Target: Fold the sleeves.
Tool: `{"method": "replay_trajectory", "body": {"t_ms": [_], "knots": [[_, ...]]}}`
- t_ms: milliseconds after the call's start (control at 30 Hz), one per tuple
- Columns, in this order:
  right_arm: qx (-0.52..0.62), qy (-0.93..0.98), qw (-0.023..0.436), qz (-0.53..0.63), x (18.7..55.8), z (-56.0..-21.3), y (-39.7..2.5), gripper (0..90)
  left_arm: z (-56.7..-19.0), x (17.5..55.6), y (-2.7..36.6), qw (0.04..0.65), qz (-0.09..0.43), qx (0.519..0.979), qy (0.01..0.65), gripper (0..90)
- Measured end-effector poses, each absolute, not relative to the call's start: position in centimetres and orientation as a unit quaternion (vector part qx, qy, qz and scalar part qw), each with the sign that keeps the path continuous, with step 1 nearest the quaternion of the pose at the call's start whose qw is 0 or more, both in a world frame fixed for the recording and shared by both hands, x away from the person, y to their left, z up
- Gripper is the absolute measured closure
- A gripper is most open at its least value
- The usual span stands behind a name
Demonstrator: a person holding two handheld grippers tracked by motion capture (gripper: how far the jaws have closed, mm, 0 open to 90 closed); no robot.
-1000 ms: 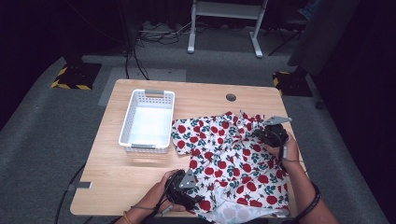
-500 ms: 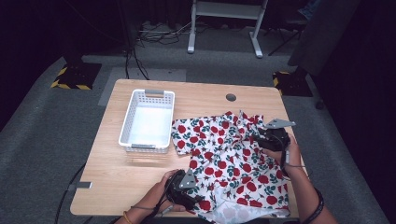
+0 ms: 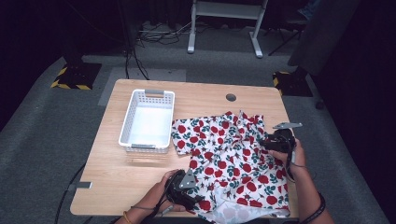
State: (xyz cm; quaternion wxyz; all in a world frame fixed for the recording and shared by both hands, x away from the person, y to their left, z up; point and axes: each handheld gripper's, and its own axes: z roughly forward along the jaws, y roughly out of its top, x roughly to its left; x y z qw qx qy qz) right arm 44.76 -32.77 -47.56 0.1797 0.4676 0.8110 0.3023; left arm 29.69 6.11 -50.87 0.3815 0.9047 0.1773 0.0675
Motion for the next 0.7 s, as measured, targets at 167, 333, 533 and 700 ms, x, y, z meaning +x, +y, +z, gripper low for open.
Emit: {"method": "replay_trajectory", "body": {"t_ms": [167, 333, 533, 700], "knots": [[0.457, 0.825, 0.177, 0.283, 44.7, -48.5, -32.1, 47.9, -50.9, 29.7, 6.1, 0.381, 0.067, 0.905, 0.177, 23.0], [0.459, 0.821, 0.180, 0.288, 44.7, -48.8, -32.1, 61.8, -50.9, 29.7, 6.1, 0.381, 0.067, 0.905, 0.177, 23.0], [0.451, 0.815, 0.192, 0.307, 44.2, -48.2, -32.0, 82.2, -50.9, 29.7, 6.1, 0.381, 0.068, 0.905, 0.177, 23.0], [0.436, 0.815, 0.194, 0.327, 43.5, -47.4, -31.2, 89.5, -50.9, 29.7, 6.1, 0.381, 0.068, 0.905, 0.177, 23.0]]}}
